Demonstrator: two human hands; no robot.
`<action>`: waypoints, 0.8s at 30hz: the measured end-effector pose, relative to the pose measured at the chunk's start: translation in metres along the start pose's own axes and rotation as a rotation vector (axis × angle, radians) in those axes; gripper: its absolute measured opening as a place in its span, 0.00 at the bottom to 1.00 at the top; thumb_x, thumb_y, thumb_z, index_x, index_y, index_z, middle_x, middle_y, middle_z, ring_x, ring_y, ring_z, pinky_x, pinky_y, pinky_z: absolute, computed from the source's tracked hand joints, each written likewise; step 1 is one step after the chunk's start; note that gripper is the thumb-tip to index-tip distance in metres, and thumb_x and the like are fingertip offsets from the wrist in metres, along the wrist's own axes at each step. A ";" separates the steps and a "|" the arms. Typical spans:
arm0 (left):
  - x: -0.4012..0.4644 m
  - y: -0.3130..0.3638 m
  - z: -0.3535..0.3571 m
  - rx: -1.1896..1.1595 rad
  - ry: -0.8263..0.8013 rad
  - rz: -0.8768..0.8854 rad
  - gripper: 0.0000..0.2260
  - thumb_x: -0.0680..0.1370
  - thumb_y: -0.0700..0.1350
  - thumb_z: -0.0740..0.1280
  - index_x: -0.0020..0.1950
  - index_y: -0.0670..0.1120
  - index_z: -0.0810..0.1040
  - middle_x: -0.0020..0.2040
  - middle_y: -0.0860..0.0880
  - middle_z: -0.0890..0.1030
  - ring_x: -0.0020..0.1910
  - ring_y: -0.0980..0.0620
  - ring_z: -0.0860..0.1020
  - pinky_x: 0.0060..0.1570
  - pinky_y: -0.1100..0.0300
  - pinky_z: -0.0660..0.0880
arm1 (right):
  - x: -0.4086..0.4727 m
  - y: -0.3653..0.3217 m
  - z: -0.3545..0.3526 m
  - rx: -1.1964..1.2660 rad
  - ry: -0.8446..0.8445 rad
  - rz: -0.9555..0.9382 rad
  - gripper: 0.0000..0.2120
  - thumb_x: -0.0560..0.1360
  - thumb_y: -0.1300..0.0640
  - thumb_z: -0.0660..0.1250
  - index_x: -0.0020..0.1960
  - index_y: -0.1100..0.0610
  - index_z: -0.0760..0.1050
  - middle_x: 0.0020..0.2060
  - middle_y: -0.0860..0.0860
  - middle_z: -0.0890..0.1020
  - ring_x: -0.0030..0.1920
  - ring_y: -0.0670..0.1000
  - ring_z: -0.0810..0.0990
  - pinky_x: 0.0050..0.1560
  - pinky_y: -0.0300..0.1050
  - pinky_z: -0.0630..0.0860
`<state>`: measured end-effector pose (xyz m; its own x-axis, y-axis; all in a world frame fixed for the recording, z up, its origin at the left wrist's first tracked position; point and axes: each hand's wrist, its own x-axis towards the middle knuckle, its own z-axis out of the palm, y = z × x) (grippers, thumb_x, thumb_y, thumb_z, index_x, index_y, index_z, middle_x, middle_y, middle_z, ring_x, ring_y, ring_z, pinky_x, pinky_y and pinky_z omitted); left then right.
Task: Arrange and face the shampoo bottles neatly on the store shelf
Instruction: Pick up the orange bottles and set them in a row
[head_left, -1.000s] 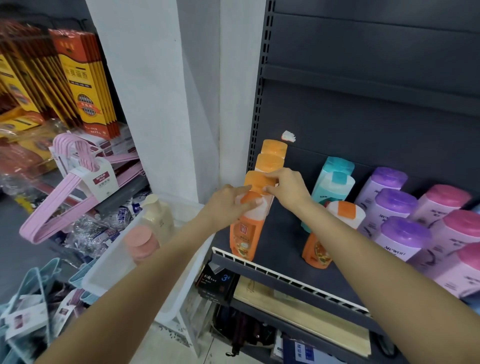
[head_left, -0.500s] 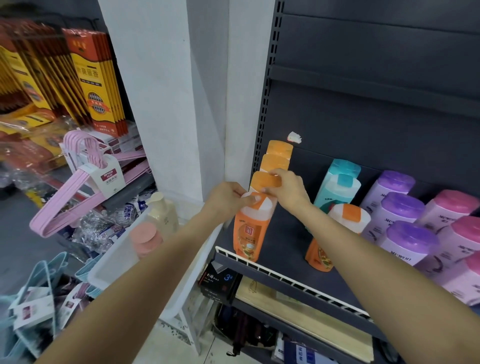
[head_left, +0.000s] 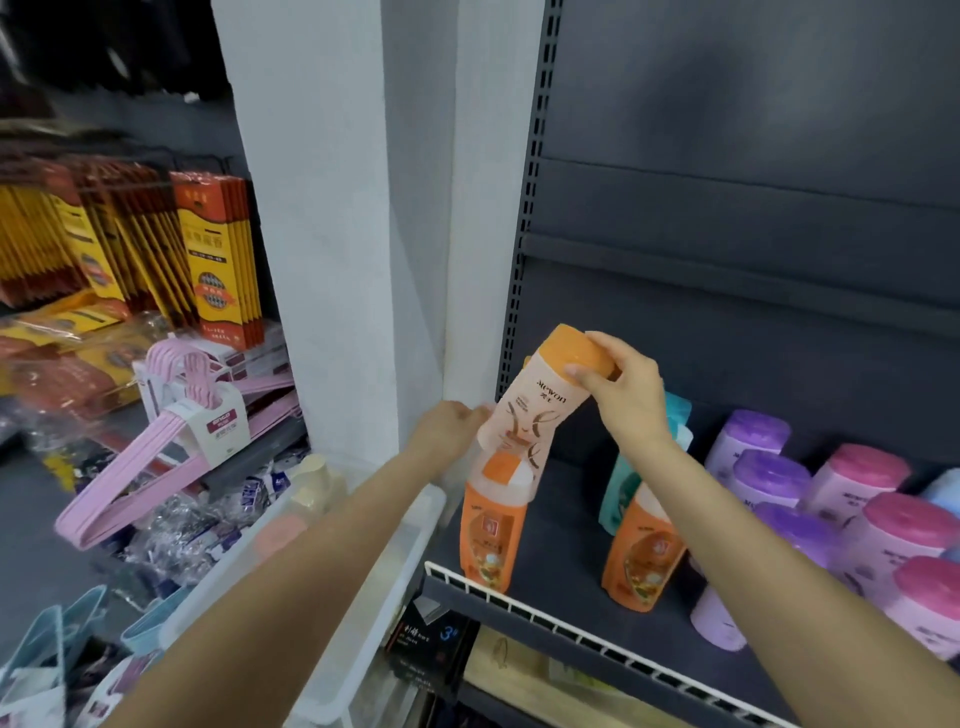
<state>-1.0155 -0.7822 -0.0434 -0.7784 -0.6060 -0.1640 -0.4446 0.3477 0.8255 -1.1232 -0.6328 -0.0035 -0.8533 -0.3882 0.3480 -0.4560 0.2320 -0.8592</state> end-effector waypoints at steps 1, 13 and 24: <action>-0.001 0.007 -0.004 -0.028 0.020 0.011 0.17 0.79 0.58 0.58 0.37 0.47 0.69 0.47 0.41 0.78 0.47 0.42 0.78 0.55 0.48 0.75 | 0.000 -0.006 -0.005 0.031 0.026 -0.008 0.22 0.72 0.58 0.72 0.65 0.54 0.74 0.60 0.49 0.78 0.59 0.49 0.75 0.61 0.45 0.72; 0.010 0.033 -0.030 -1.113 -0.237 -0.328 0.31 0.75 0.53 0.68 0.72 0.44 0.60 0.63 0.32 0.69 0.51 0.33 0.79 0.47 0.43 0.80 | -0.022 -0.029 -0.036 0.427 0.065 -0.066 0.22 0.71 0.61 0.71 0.64 0.53 0.74 0.59 0.50 0.78 0.60 0.50 0.77 0.60 0.53 0.76; 0.001 0.027 -0.012 -1.300 -0.125 -0.212 0.18 0.75 0.38 0.68 0.61 0.41 0.65 0.61 0.34 0.70 0.57 0.37 0.77 0.53 0.49 0.76 | -0.039 -0.020 -0.044 0.300 -0.081 -0.059 0.27 0.75 0.61 0.67 0.70 0.44 0.66 0.65 0.46 0.72 0.62 0.46 0.72 0.65 0.48 0.71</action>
<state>-1.0231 -0.7821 -0.0148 -0.8133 -0.4692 -0.3442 0.1293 -0.7224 0.6792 -1.0918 -0.5831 0.0170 -0.7994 -0.4657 0.3796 -0.3987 -0.0615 -0.9150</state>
